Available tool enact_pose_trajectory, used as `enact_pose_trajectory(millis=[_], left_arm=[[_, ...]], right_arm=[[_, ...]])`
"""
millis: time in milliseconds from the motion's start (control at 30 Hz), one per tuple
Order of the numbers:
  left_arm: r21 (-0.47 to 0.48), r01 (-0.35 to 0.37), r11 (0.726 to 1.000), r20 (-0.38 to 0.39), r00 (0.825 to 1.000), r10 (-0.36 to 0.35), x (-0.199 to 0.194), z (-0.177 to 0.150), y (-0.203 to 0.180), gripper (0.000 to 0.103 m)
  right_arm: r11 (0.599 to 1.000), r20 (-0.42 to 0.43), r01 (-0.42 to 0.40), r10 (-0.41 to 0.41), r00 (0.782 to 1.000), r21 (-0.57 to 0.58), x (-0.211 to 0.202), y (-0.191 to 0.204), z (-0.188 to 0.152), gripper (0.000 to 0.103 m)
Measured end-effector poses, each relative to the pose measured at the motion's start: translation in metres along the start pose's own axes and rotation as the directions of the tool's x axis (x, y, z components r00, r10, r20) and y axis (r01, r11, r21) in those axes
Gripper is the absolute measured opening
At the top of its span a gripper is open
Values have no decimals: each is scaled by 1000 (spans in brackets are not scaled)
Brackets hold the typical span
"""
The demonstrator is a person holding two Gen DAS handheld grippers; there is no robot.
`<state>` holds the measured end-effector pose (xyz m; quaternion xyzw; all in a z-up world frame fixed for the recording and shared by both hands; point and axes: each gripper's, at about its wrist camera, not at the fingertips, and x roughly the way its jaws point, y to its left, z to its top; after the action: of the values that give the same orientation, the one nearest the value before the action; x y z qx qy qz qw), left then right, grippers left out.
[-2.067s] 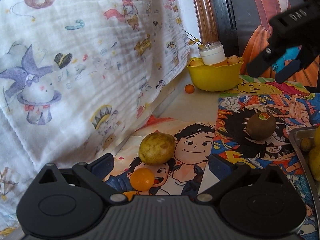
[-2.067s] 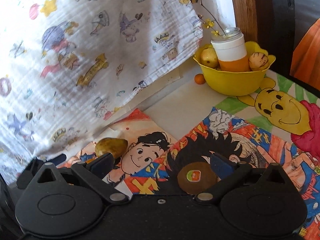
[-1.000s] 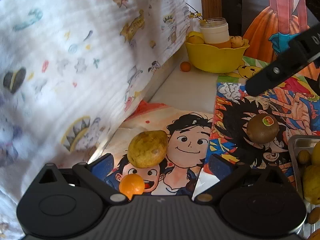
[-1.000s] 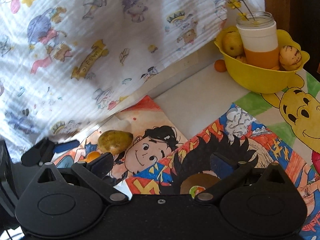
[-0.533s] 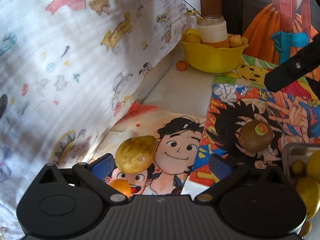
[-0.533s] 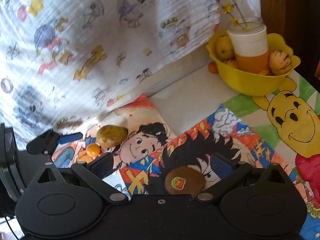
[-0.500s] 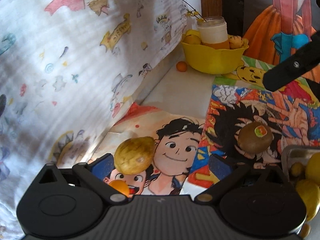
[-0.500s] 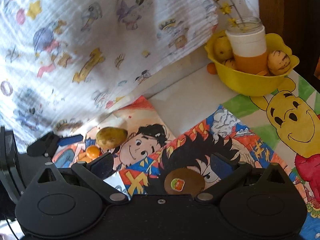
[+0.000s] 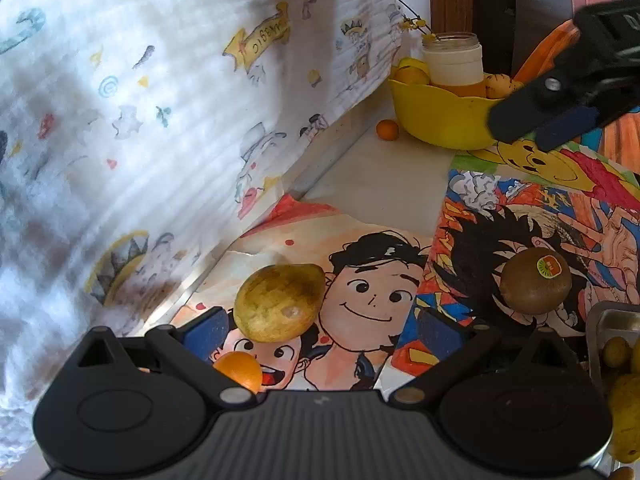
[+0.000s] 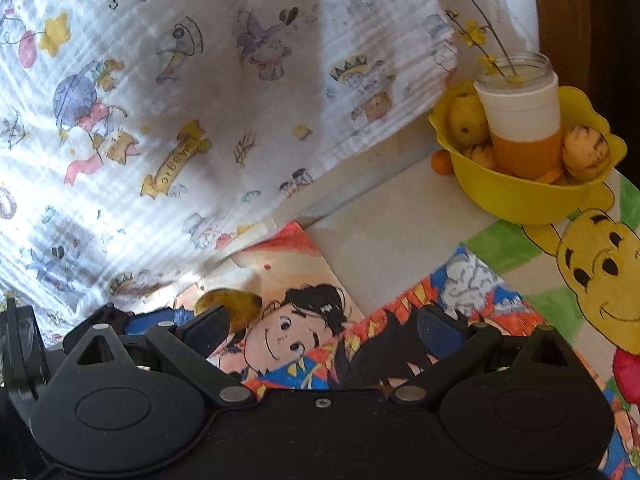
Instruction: Organize fruits
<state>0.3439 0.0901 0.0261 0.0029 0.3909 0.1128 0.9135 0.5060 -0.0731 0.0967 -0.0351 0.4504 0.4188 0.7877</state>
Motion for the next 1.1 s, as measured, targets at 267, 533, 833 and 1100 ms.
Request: enact_pose_trajectory(millis=[267, 533, 833, 1100], left_arm=[[-21, 8, 1000, 17, 1000, -8, 1, -1, 4, 103], [-60, 18, 998, 14, 1000, -18, 0, -10, 13, 103], [-55, 23, 998, 10, 1000, -22, -1, -14, 18, 103], [-33, 26, 999, 7, 1000, -26, -1, -12, 17, 103]], right_arm=[[999, -25, -39, 38, 999, -31, 10, 10, 10, 98], [994, -56, -81, 77, 995, -71, 22, 19, 11, 98], [996, -75, -33, 27, 997, -84, 19, 19, -3, 98], [994, -73, -49, 42, 996, -95, 11, 18, -8, 98]])
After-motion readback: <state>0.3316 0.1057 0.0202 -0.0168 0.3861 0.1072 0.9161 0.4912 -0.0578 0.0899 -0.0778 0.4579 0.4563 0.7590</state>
